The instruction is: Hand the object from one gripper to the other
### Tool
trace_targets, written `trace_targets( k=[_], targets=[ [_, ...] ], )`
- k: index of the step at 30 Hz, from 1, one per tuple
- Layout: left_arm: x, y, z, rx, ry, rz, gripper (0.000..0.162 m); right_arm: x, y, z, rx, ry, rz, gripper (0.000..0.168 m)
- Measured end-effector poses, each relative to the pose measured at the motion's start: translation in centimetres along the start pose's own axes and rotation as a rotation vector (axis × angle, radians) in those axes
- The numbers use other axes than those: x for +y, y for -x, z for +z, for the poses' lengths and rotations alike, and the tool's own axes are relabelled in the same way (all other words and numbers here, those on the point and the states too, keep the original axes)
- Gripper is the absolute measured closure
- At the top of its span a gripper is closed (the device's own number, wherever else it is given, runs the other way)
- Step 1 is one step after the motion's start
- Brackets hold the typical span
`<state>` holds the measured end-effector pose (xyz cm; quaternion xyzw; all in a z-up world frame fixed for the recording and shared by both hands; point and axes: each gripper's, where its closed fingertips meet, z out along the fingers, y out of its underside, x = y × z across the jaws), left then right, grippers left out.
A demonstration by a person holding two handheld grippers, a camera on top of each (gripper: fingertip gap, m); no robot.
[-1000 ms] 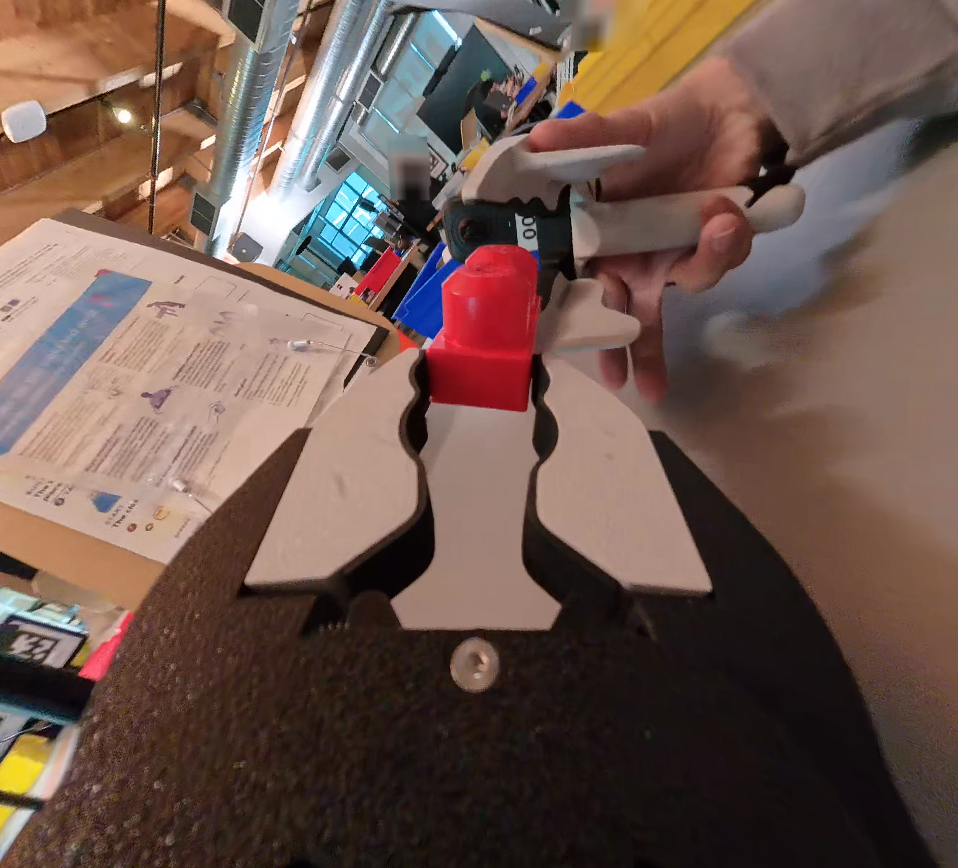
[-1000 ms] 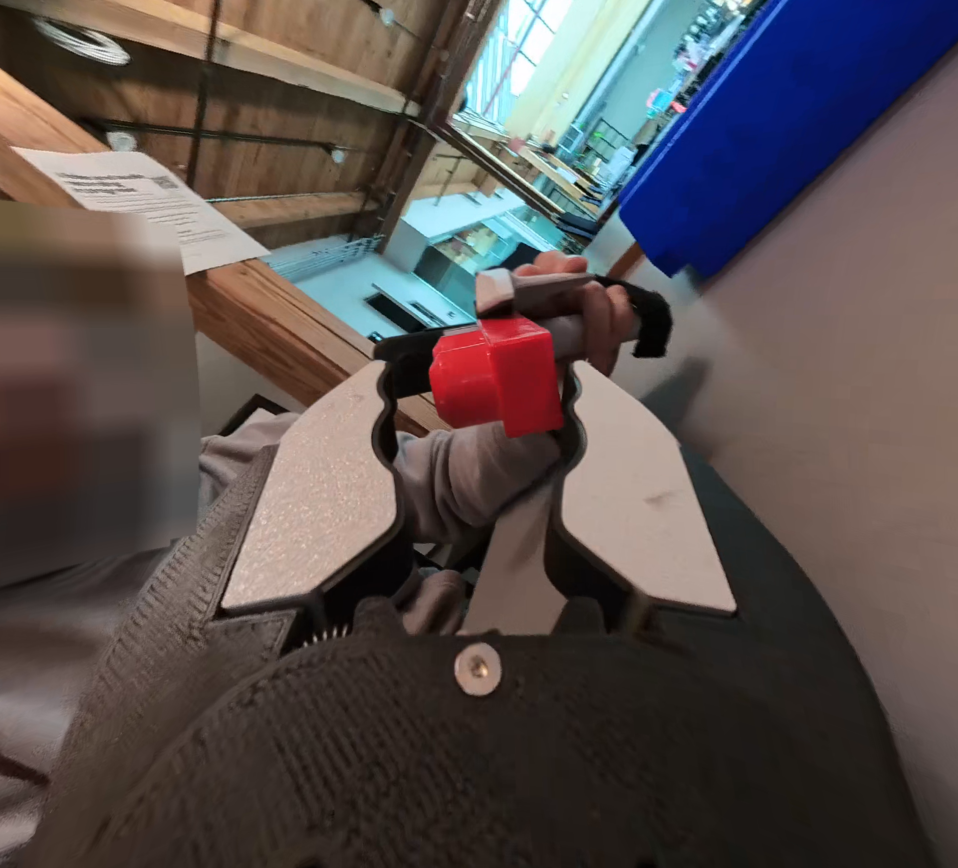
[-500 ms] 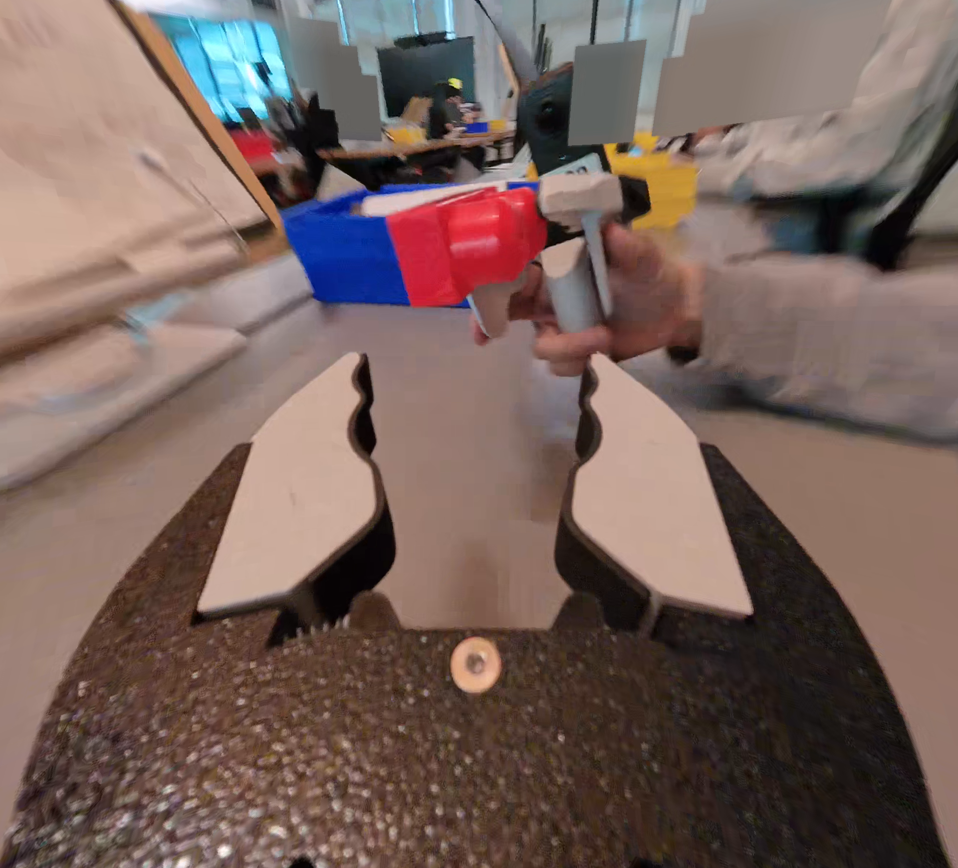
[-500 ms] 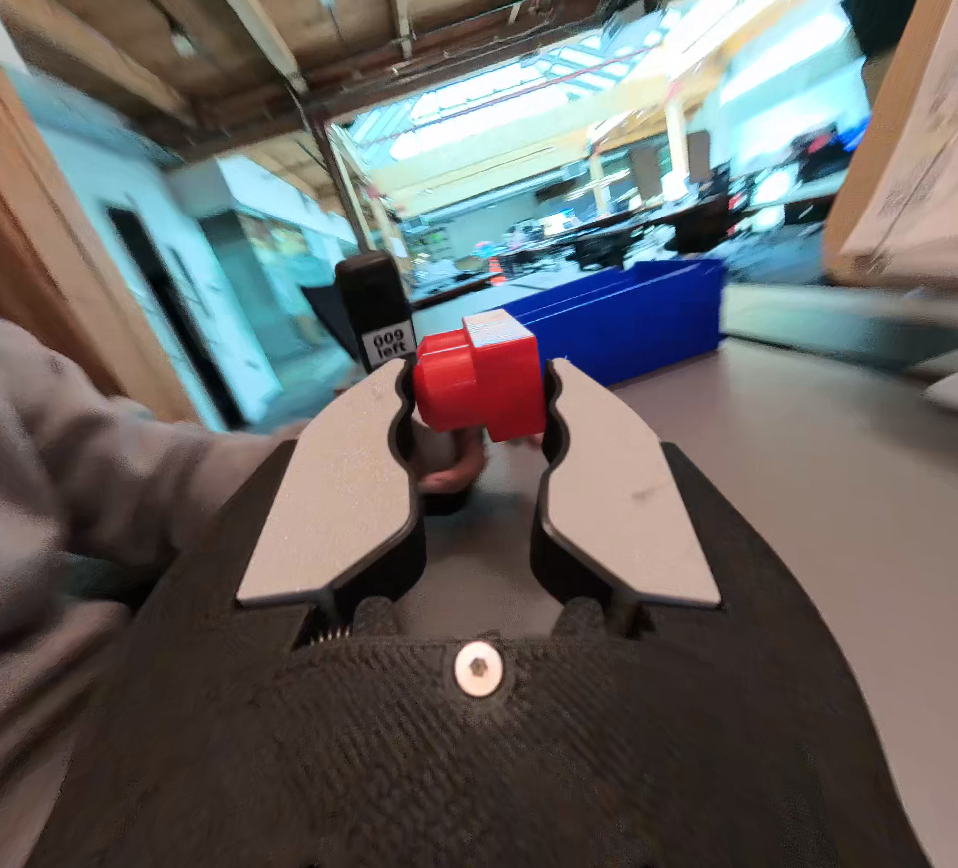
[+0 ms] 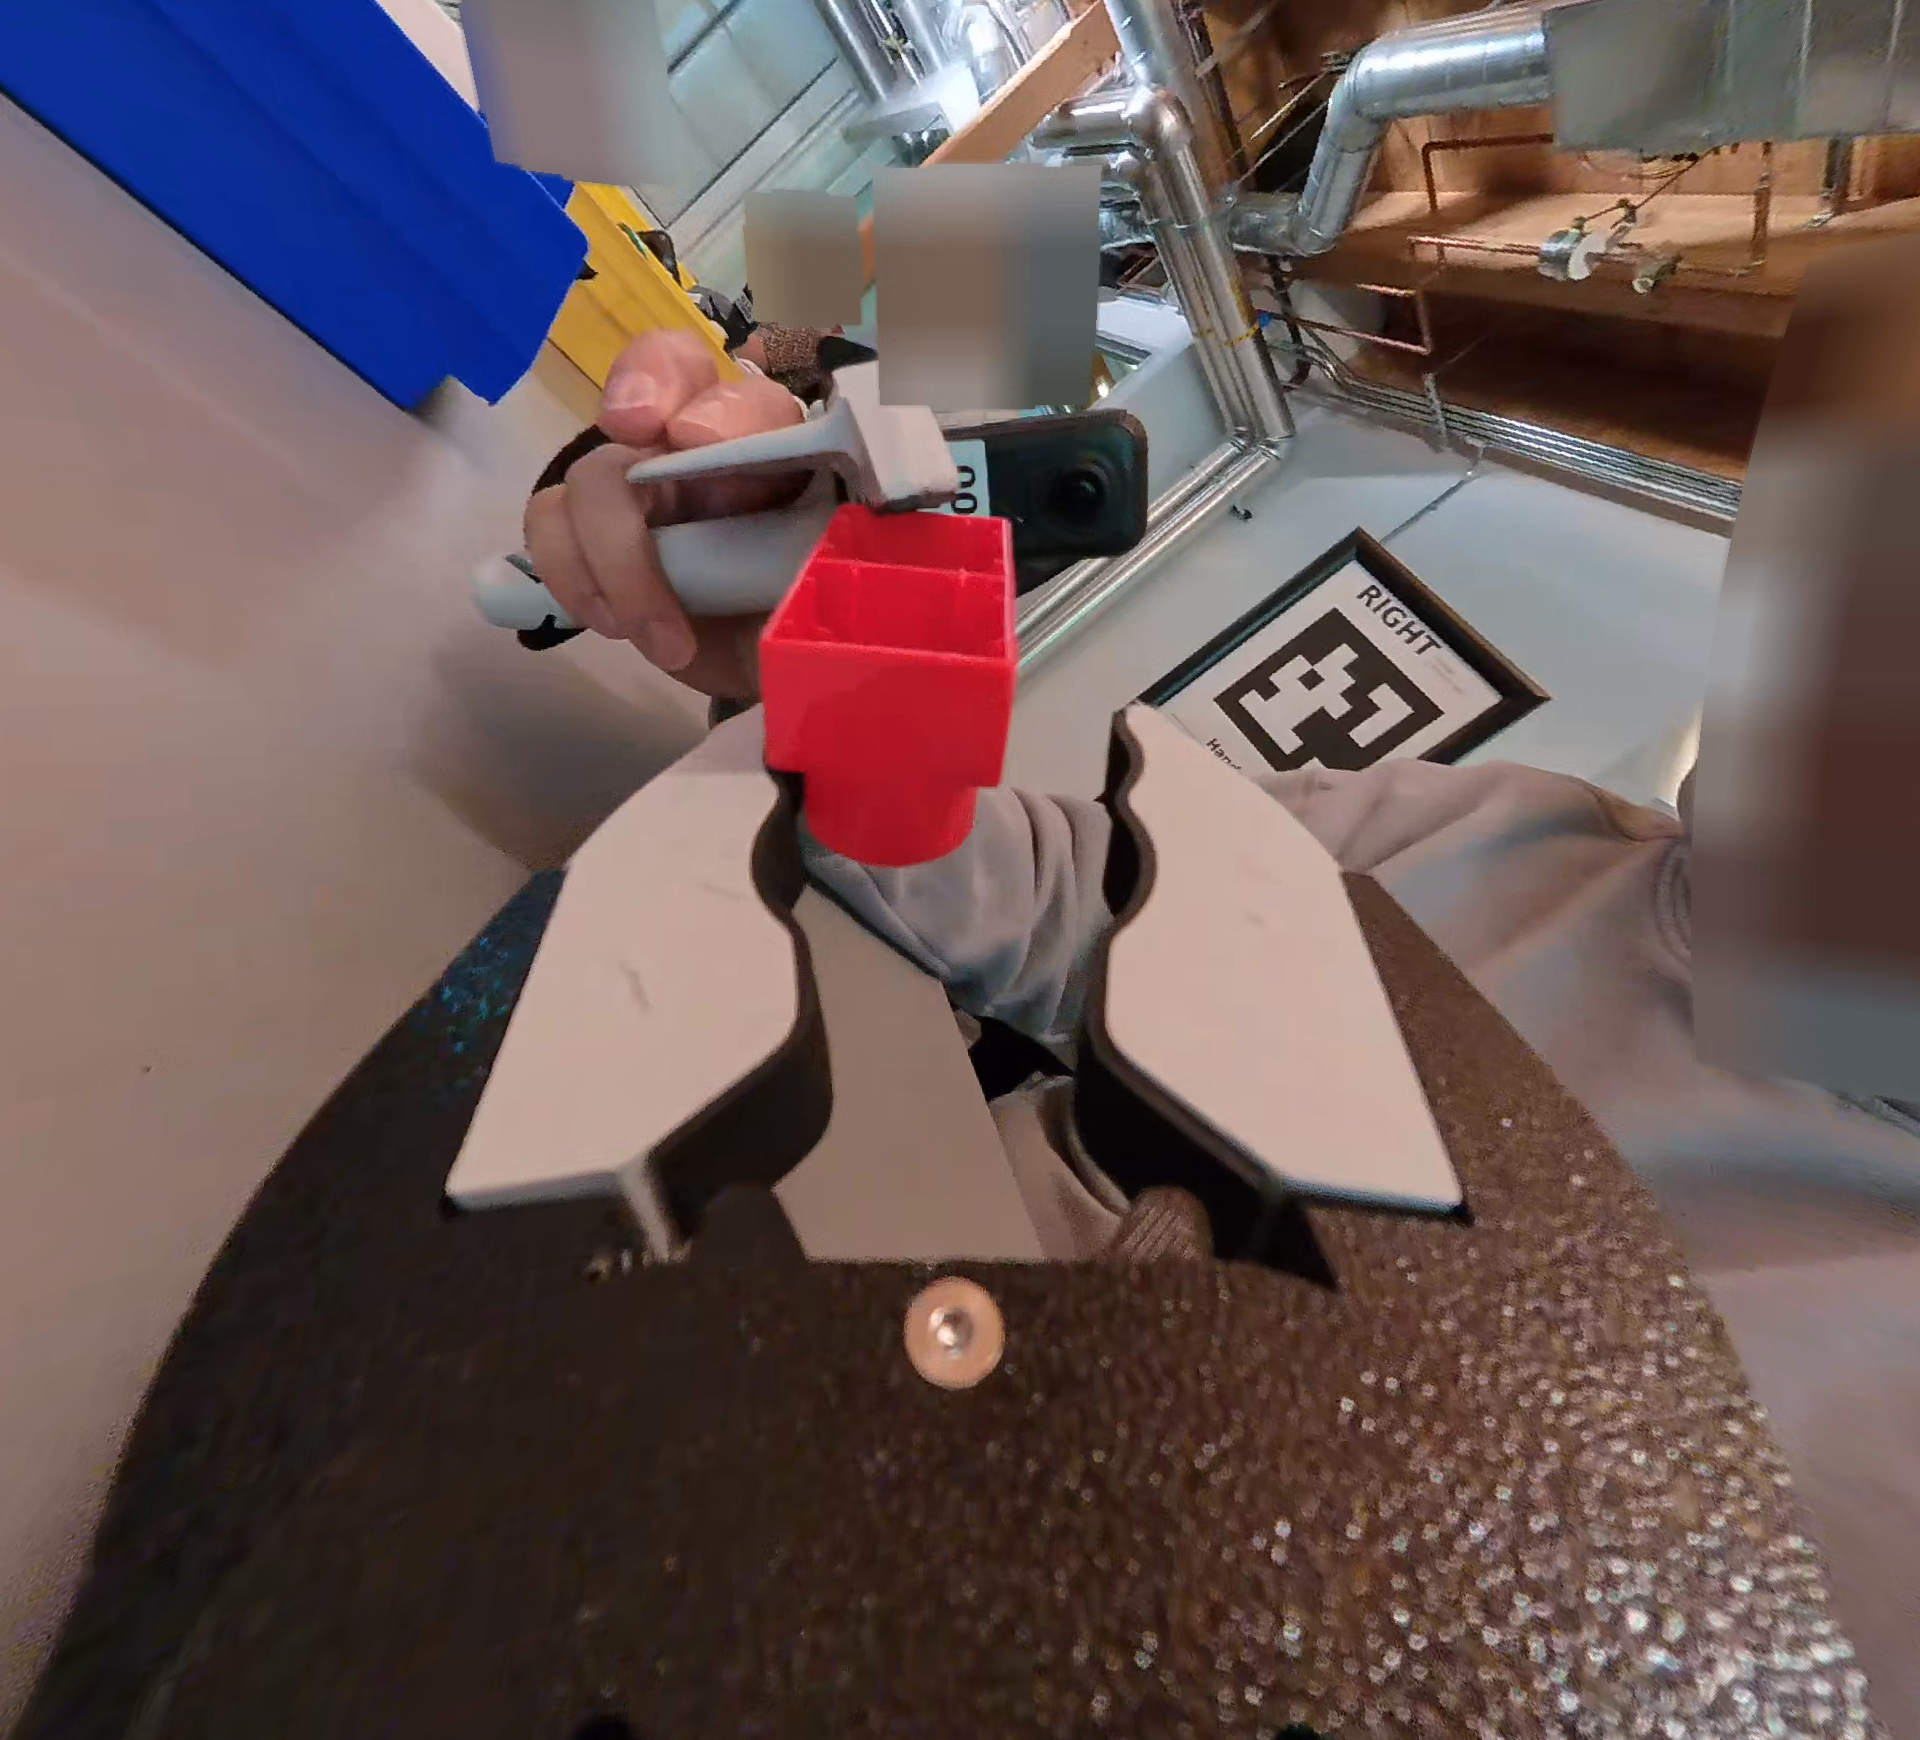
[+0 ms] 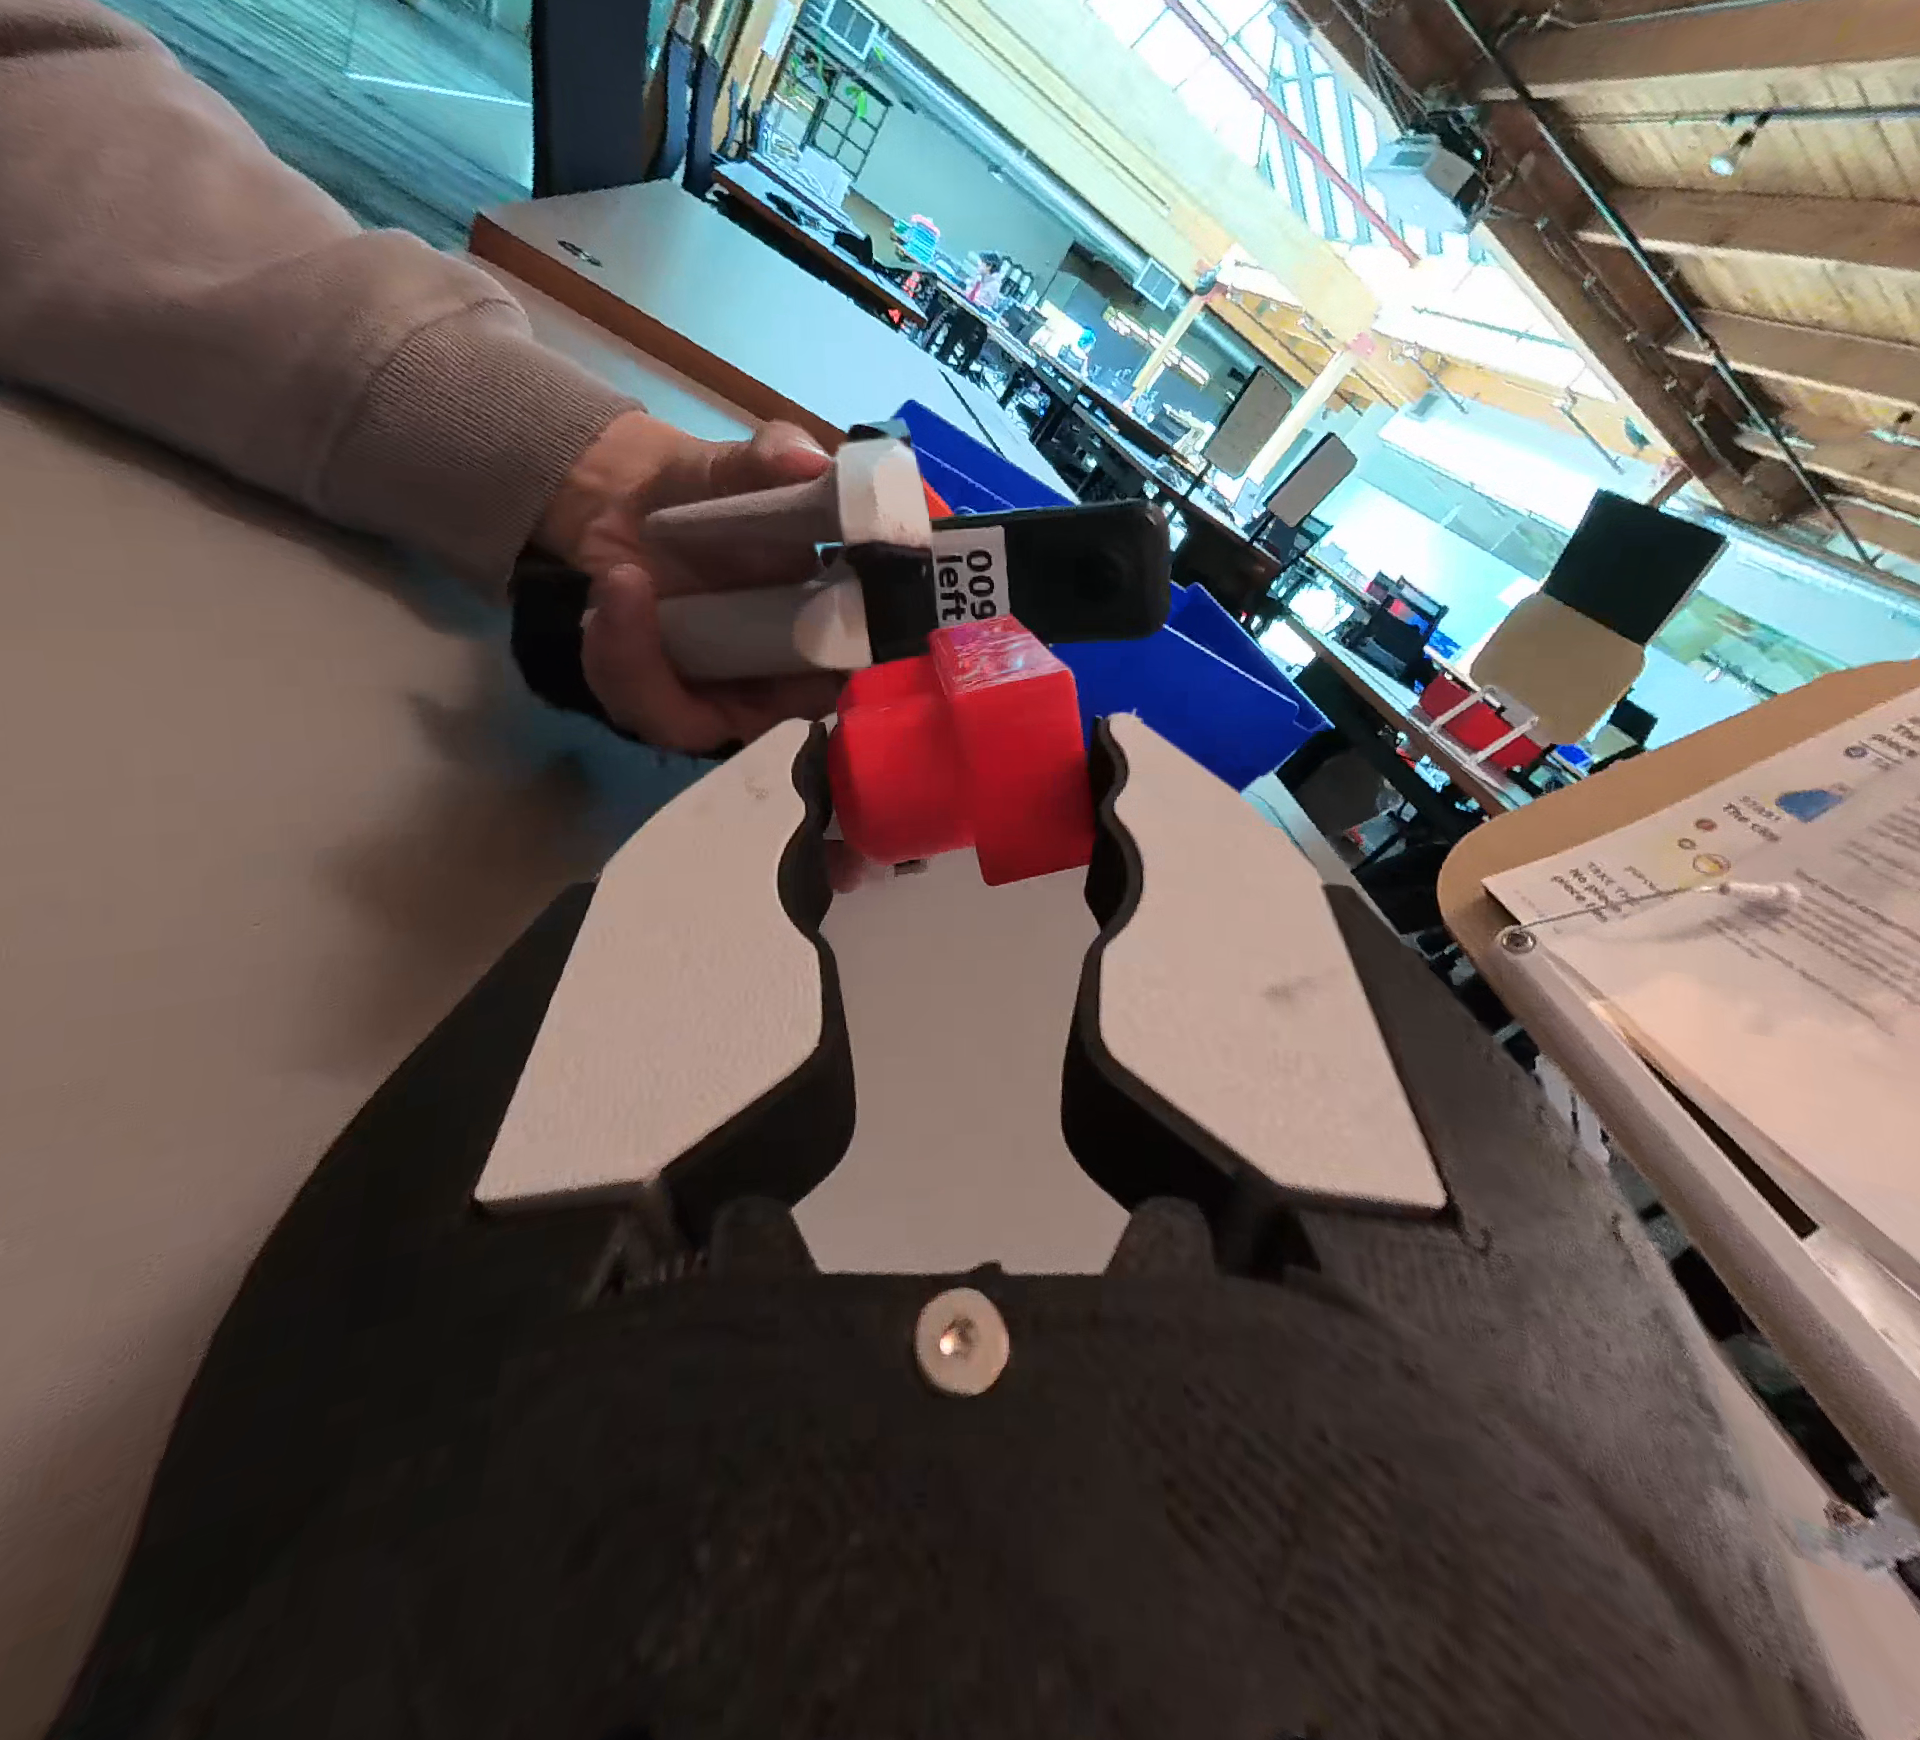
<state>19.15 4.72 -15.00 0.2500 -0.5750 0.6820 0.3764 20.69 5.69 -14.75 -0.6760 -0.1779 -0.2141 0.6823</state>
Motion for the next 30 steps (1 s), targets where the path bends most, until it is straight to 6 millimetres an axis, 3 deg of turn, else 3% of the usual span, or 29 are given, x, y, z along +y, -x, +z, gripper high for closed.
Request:
trace_targets(
  k=[6,12,14,17,20,23,25,30],
  targets=[
    [-1.0,0.5,-0.5,-0.037,-0.061,0.037,0.123,0.3,0.8,0.4,-0.026,0.054,-0.082,0.121],
    [-1.2,1.5,-1.2,-0.182,-0.021,0.253,0.125,1.8,0.8,0.8,-0.002,0.148,-0.107,0.120],
    [-1.2,2.6,-1.5,-0.313,0.018,0.401,0.125,2.2,0.5,0.5,0.003,0.164,0.020,0.113],
    [-1.3,3.2,-2.1,-0.463,0.095,0.674,0.125,1.3,-0.5,-0.2,-0.036,0.073,0.402,0.098],
    [-1.3,2.3,-1.9,-0.476,0.118,0.829,0.125,1.3,-0.4,-0.7,-0.085,0.045,0.530,0.111],
    [-0.6,2.6,-1.7,-0.490,0.179,0.911,0.125,1.8,0.1,-0.2,-0.090,0.089,0.518,0.116],
    [-0.4,3.0,-1.7,-0.506,0.200,0.926,0.125,2.6,0.7,0.0,-0.110,0.150,0.477,0.132],
    [-0.6,2.8,-1.6,-0.513,0.188,0.969,0.125,2.6,0.8,0.0,-0.130,0.162,0.478,0.132]
  ],
)
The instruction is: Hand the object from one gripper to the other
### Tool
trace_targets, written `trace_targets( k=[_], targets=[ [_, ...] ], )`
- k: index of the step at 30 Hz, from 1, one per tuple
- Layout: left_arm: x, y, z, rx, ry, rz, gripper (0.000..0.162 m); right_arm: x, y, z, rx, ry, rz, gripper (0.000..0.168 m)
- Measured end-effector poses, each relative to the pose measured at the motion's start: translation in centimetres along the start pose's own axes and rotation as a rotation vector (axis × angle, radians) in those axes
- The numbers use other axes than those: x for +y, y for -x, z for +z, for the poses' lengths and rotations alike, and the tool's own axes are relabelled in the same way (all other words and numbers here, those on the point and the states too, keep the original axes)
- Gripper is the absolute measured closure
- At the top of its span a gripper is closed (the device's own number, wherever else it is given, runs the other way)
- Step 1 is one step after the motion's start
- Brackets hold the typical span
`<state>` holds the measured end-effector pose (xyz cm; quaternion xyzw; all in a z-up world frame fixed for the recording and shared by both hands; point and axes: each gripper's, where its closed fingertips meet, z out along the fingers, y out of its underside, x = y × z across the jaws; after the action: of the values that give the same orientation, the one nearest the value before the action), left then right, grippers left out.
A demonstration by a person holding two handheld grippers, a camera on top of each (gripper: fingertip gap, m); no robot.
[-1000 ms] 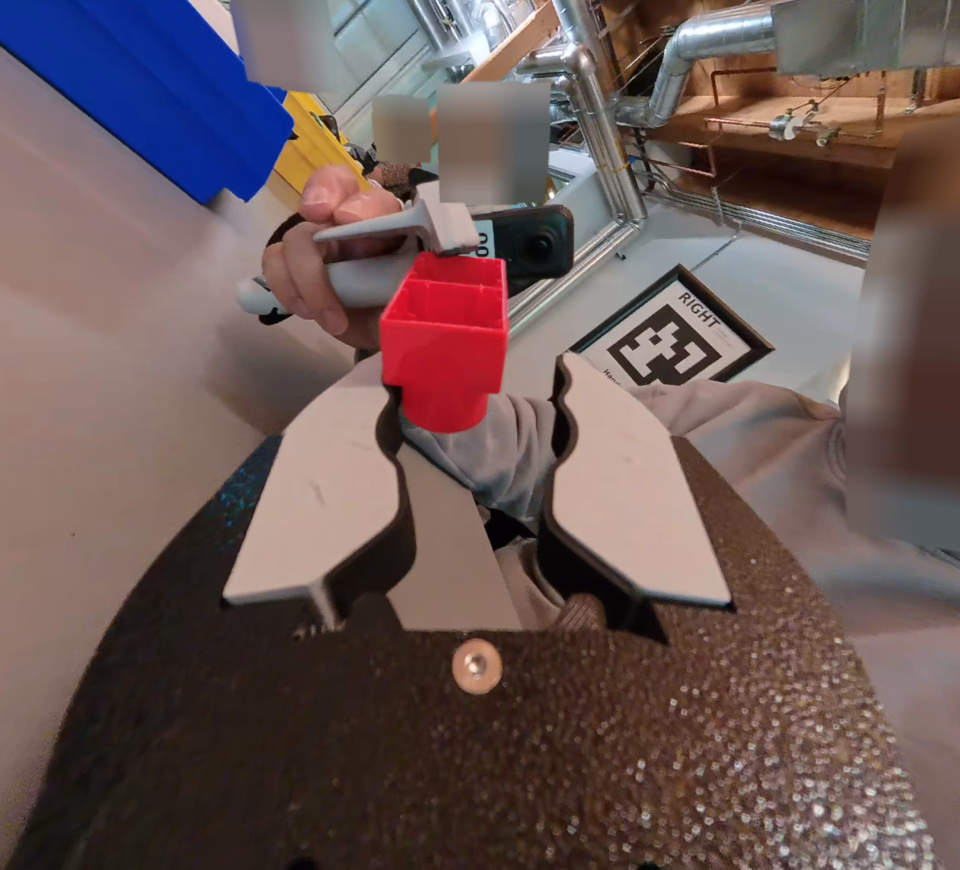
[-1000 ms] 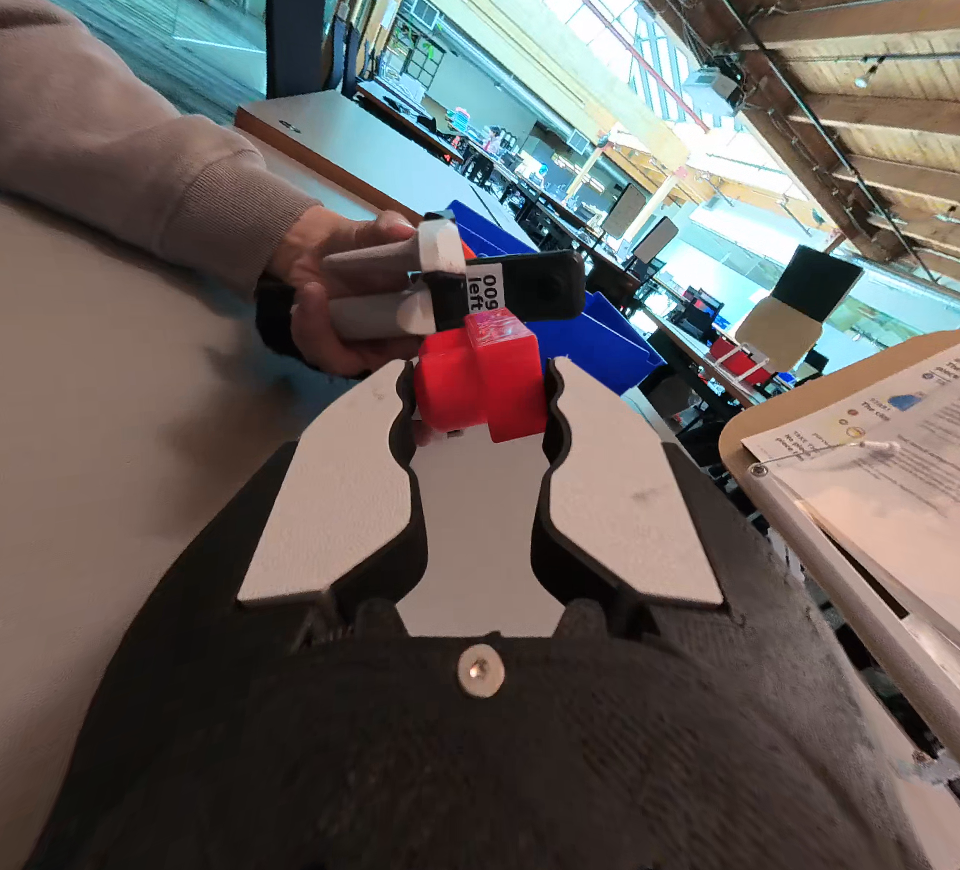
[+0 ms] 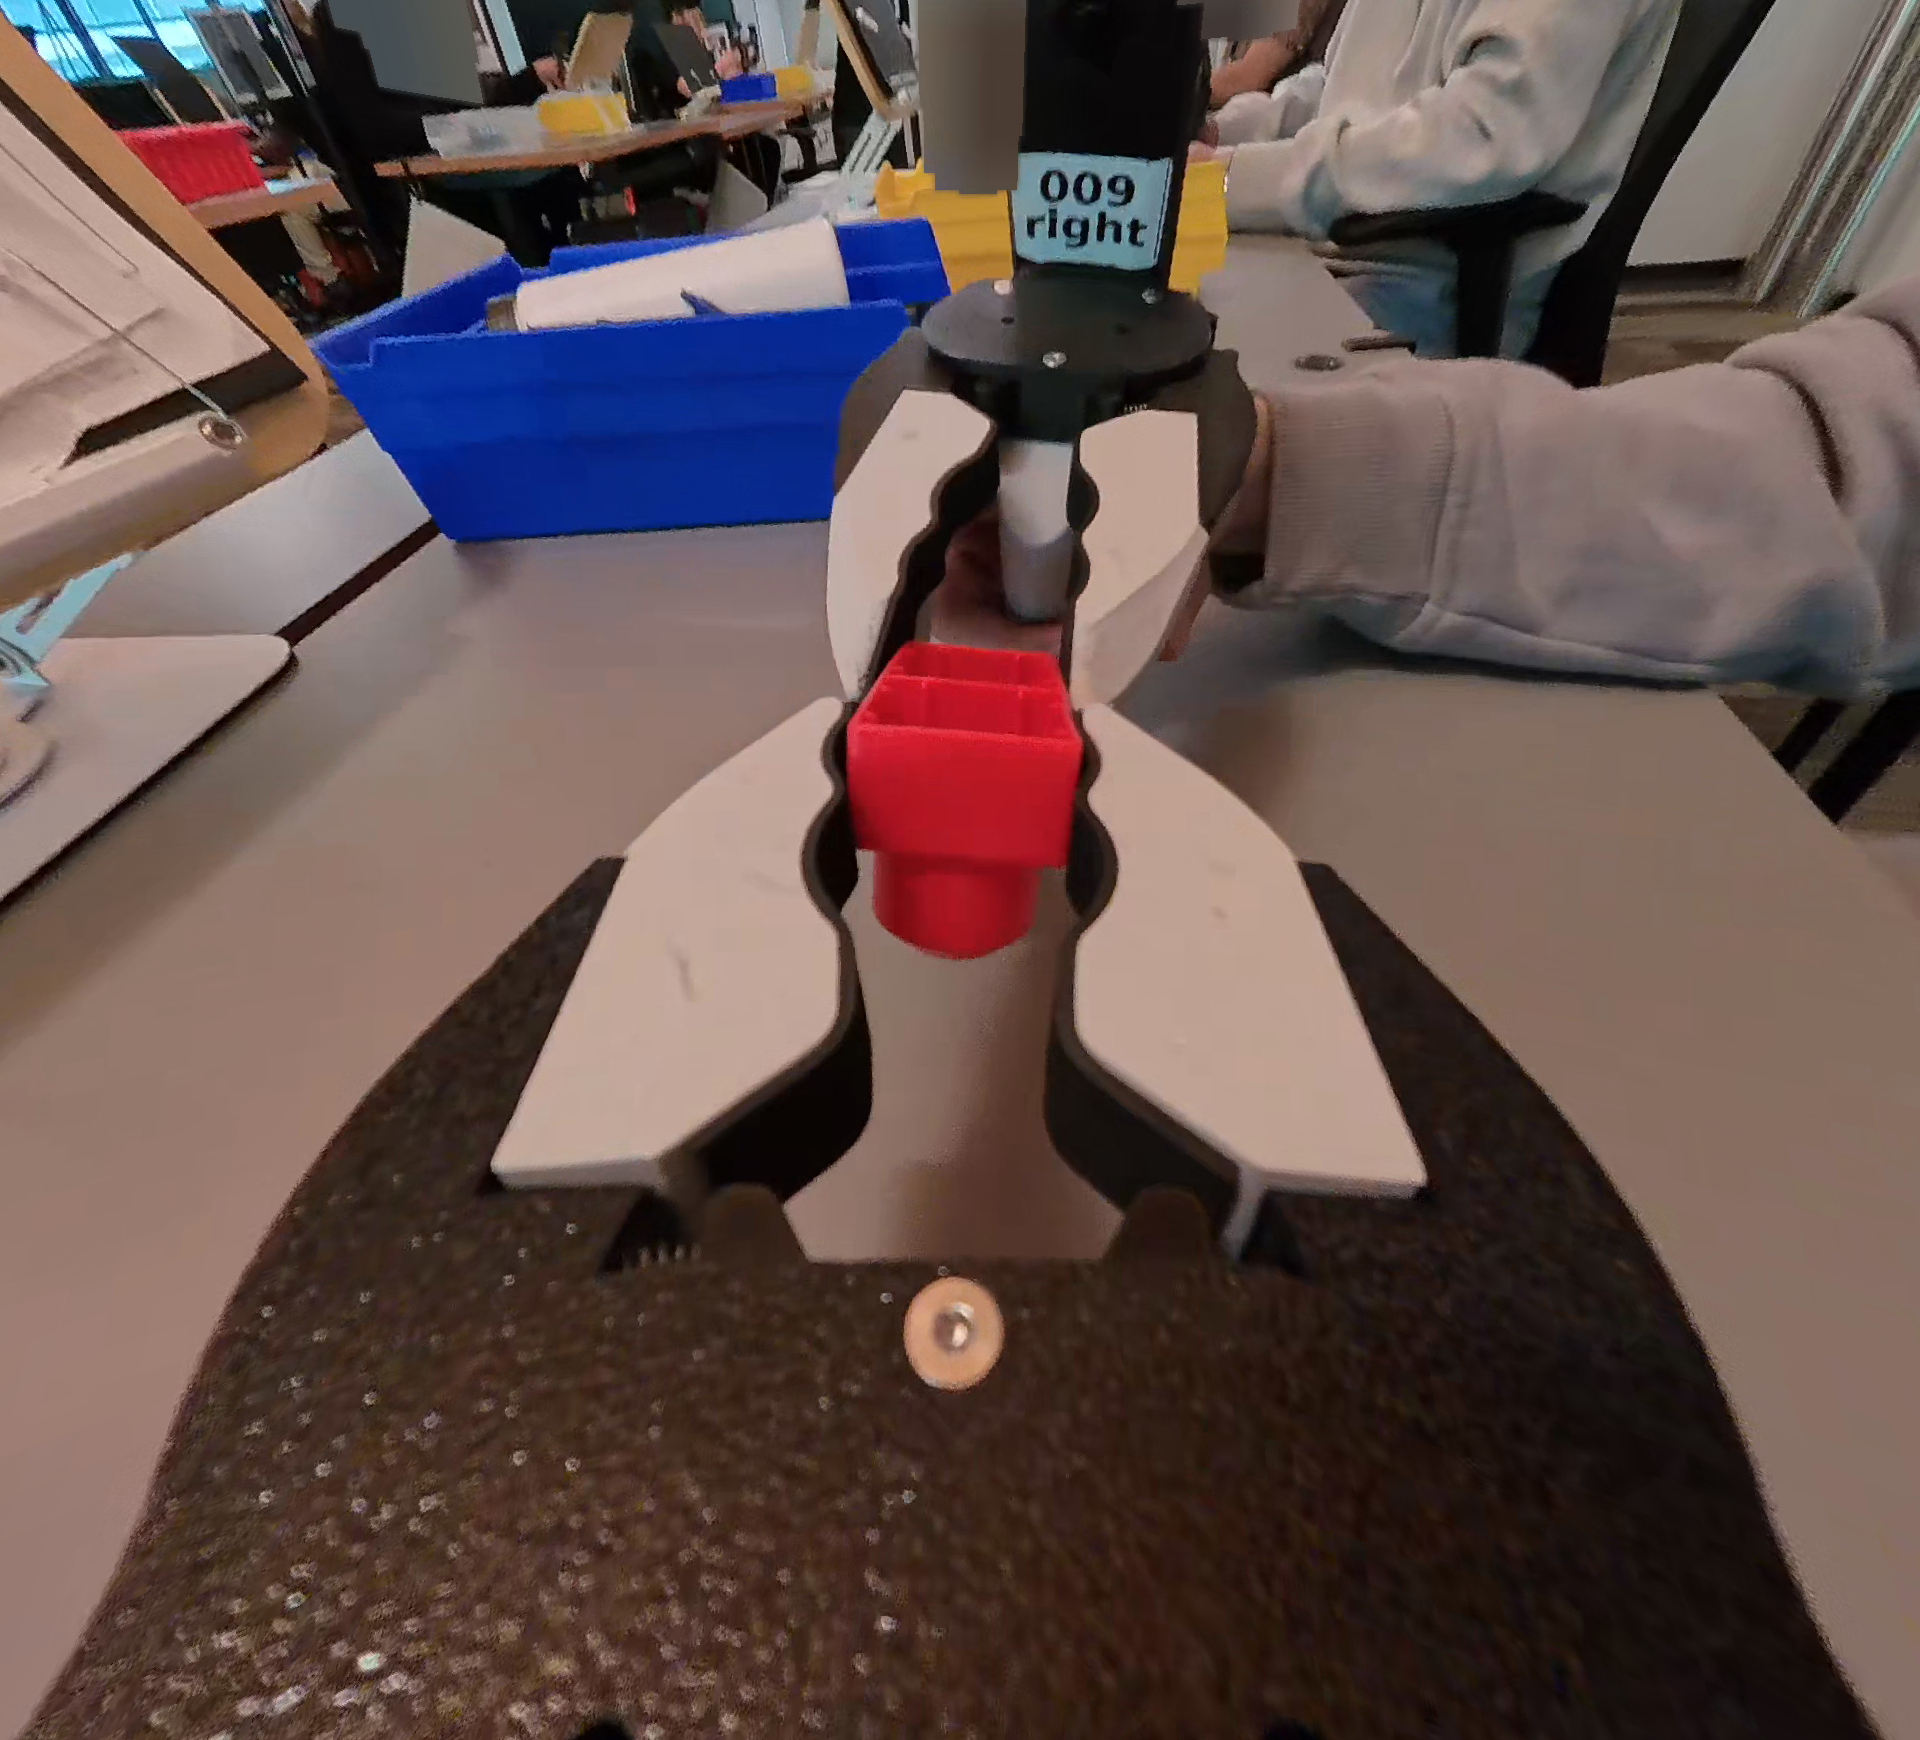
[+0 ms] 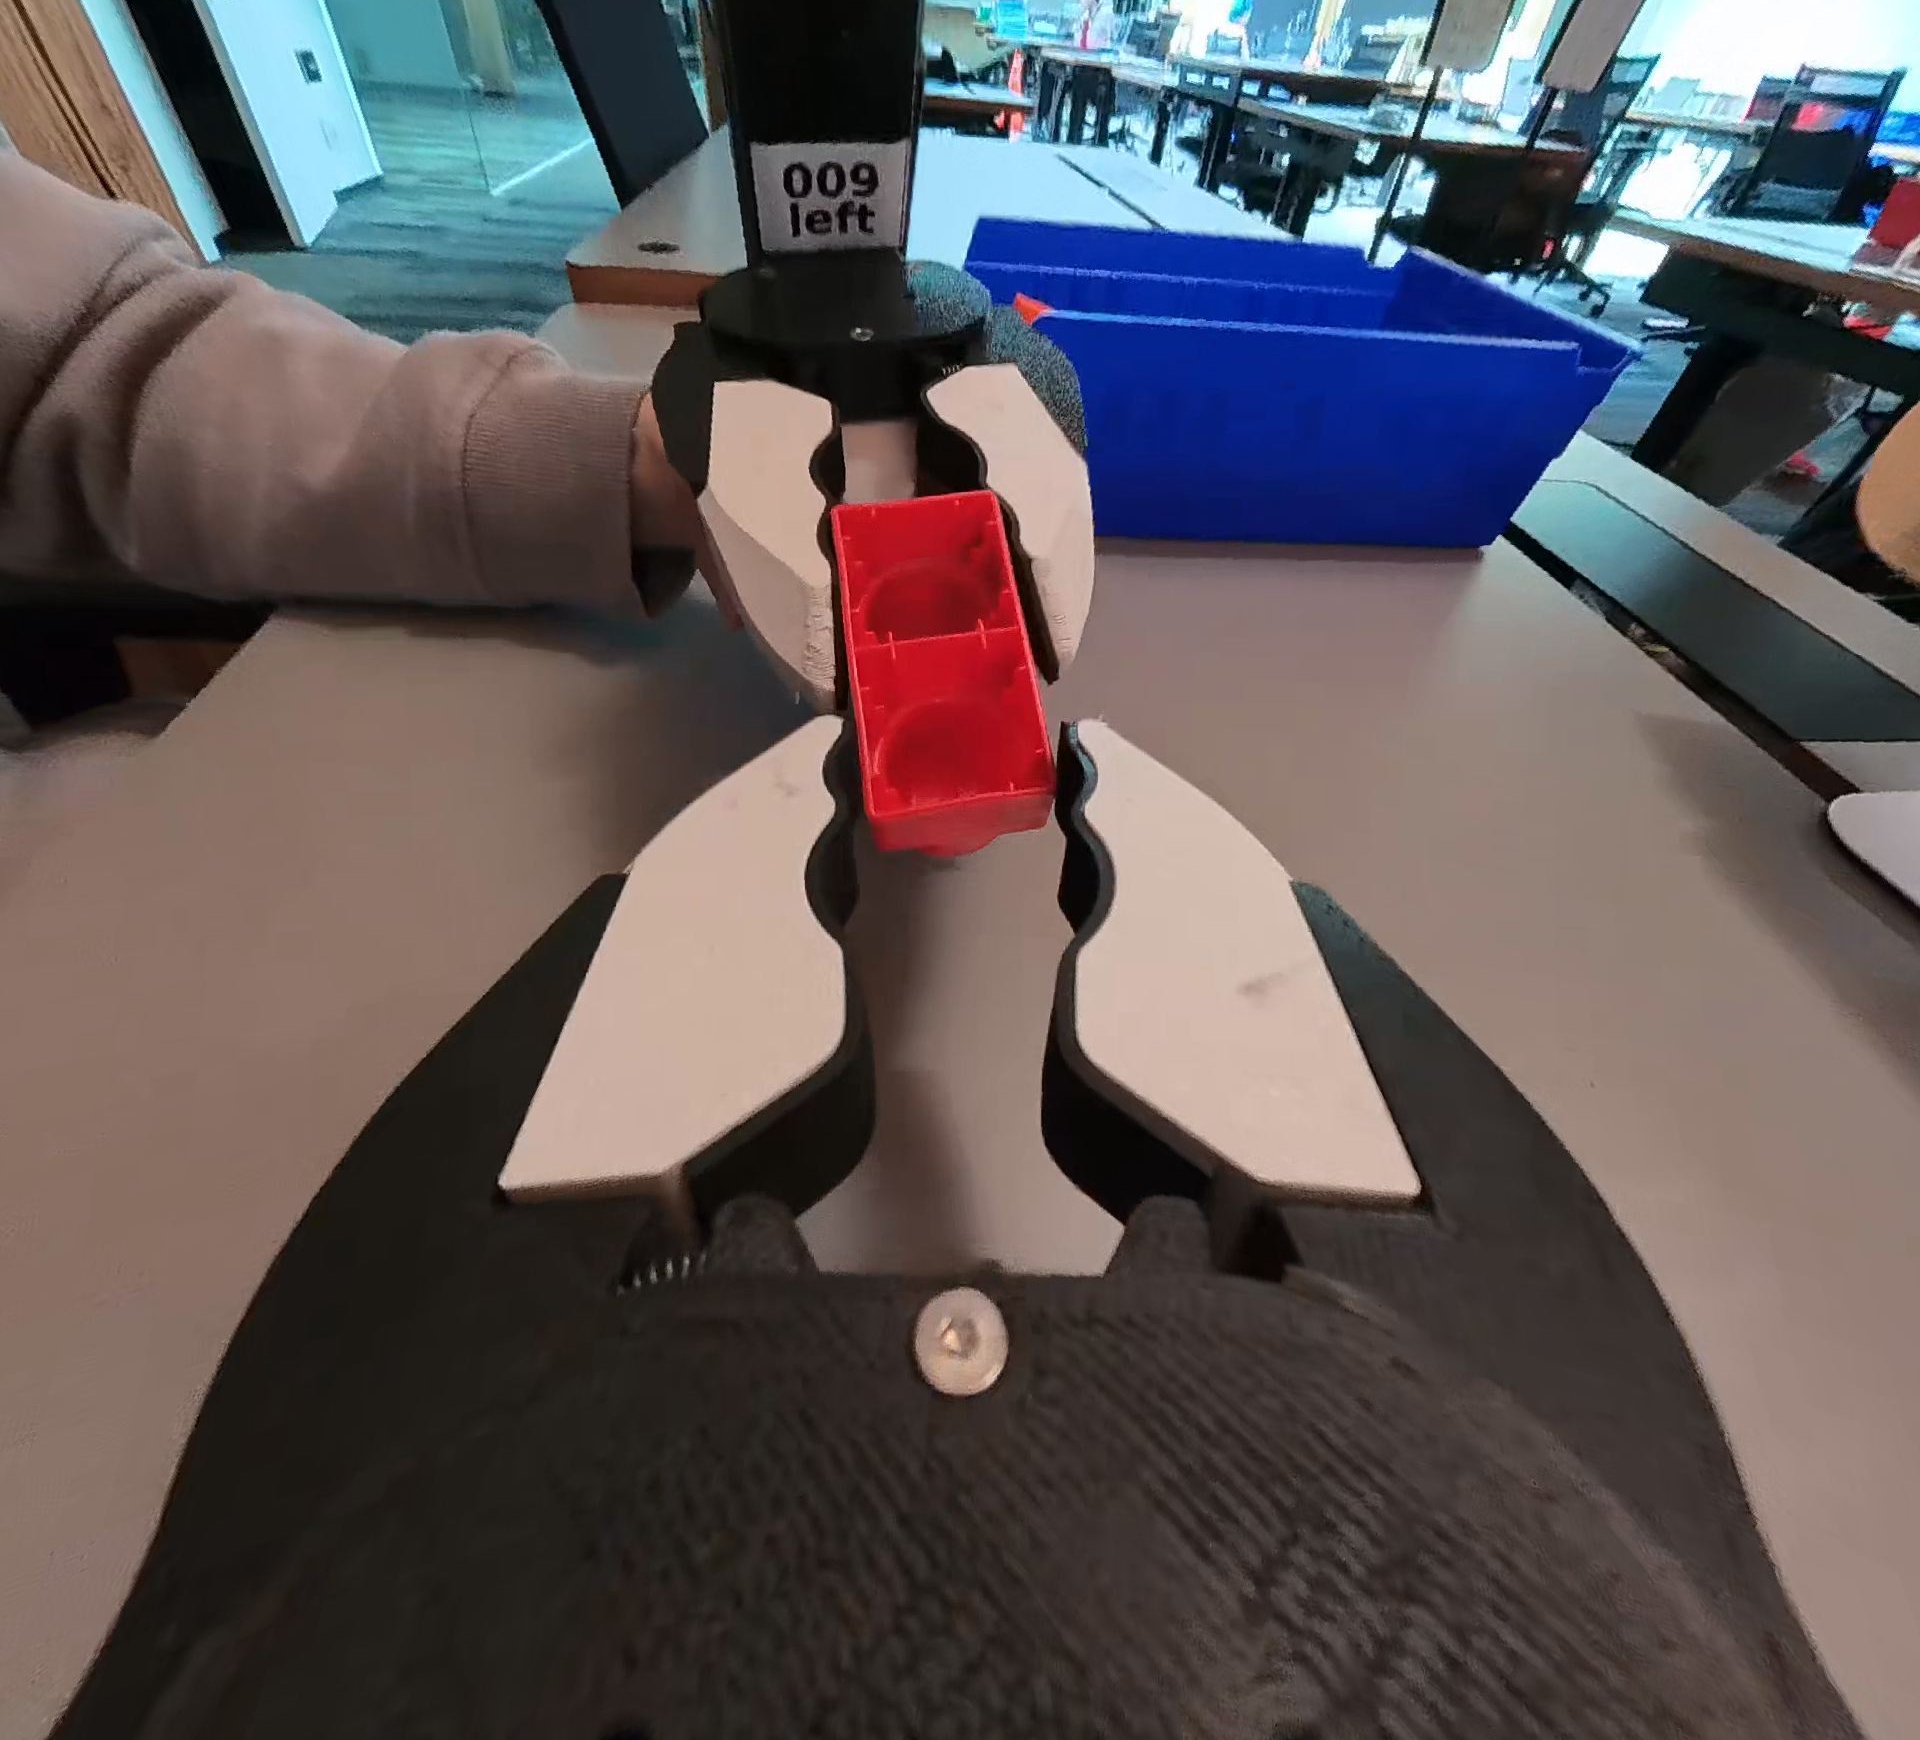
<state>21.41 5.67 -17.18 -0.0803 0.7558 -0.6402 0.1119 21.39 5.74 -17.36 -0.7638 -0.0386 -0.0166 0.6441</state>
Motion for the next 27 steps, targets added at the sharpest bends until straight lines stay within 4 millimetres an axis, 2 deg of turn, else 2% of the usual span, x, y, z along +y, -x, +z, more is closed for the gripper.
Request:
trace_targets(
  k=[5,8,11,17,20,22,23,24,27],
  targets=[
    [-1.9,0.7,-0.5,-0.069,-0.152,0.003,0.122,-2.2,-0.5,-0.1,0.034,-0.143,0.040,0.132],
    [-1.4,1.5,-0.4,-0.113,-0.148,-0.046,0.107,-4.7,-1.4,-0.9,0.054,-0.346,0.173,0.133],
    [-1.8,1.0,0.0,-0.075,-0.188,-0.094,0.112,-5.5,-1.7,-1.1,0.048,-0.456,0.269,0.133],
    [-2.3,1.0,-0.1,-0.063,-0.234,-0.141,0.135,-5.5,-1.5,-0.5,0.042,-0.479,0.278,0.133],
    [-2.1,1.4,-0.1,-0.068,-0.213,-0.163,0.137,-5.1,-1.8,-0.5,0.065,-0.461,0.267,0.133],
    [-1.6,2.0,-0.1,-0.110,-0.167,-0.161,0.140,-4.3,-2.0,-0.5,0.074,-0.400,0.259,0.133],
    [-1.2,2.5,-0.2,-0.142,-0.138,-0.159,0.147,-3.8,-2.1,-0.5,0.085,-0.354,0.233,0.132],
    [-0.9,2.8,-0.4,-0.166,-0.112,-0.144,0.162,-3.3,-2.3,-0.6,0.110,-0.309,0.201,0.131],
    [-0.2,2.4,-0.3,-0.140,-0.052,-0.111,0.162,-2.5,-1.7,-0.3,0.081,-0.209,0.125,0.133]
  ],
)
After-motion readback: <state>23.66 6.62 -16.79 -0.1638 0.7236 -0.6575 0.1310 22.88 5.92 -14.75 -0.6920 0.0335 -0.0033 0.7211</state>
